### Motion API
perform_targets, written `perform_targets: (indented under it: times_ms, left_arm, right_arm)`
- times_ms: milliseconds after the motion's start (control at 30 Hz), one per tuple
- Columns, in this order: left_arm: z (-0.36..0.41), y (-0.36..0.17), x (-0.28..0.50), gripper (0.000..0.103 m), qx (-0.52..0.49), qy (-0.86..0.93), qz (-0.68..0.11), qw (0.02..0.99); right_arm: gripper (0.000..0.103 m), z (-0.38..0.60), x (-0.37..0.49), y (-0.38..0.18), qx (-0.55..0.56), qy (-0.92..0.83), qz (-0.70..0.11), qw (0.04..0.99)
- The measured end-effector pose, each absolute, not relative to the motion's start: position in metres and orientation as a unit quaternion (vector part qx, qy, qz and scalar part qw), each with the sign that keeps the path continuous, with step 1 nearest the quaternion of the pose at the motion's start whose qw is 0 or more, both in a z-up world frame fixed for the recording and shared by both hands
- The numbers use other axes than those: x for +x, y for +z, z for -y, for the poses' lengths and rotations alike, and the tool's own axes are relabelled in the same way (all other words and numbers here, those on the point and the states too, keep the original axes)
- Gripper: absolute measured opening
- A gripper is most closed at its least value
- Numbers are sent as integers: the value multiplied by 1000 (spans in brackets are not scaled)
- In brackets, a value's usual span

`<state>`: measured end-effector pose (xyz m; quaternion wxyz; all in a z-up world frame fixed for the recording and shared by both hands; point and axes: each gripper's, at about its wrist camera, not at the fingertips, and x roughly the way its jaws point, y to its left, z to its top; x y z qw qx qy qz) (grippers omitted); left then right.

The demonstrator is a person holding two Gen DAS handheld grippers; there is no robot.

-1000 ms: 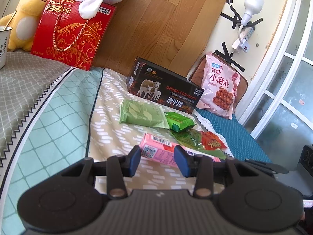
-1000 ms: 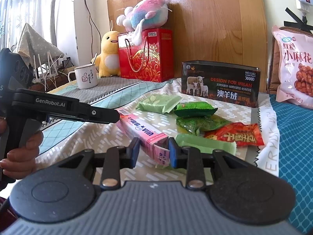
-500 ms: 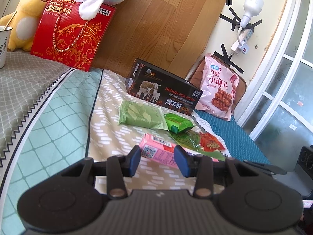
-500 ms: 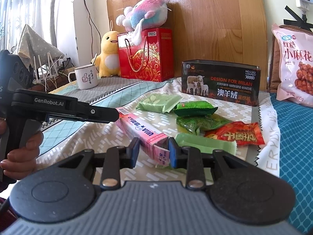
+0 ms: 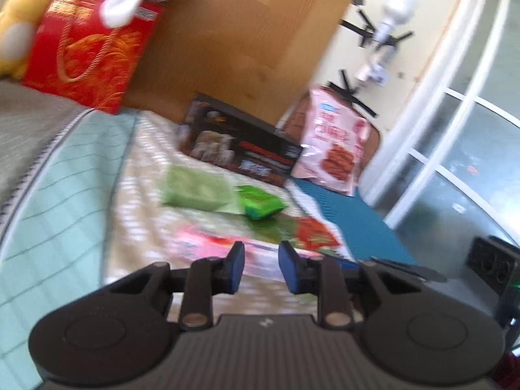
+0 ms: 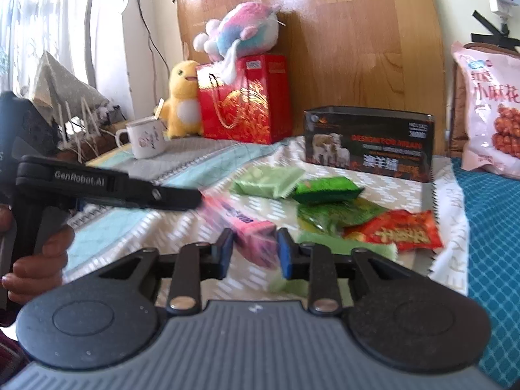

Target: Organize snacks

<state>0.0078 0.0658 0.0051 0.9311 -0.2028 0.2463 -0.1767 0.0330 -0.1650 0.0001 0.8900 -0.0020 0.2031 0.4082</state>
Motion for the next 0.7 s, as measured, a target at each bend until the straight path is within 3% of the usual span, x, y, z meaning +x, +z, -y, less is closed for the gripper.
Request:
perform_targets:
  times_ms: [167, 400, 700]
  left_arm:
    - [-49, 16, 16, 24, -163, -179, -247, 938]
    - [-106, 9, 29, 26, -225, -114, -271, 929]
    - [-96, 9, 44, 48, -183, -125, -289, 931]
  right_arm:
    - [30, 157, 40, 9, -31, 384, -188, 903]
    - [31, 182, 48, 11, -30, 359, -191, 913]
    - [36, 164, 30, -3, -83, 428, -239, 868]
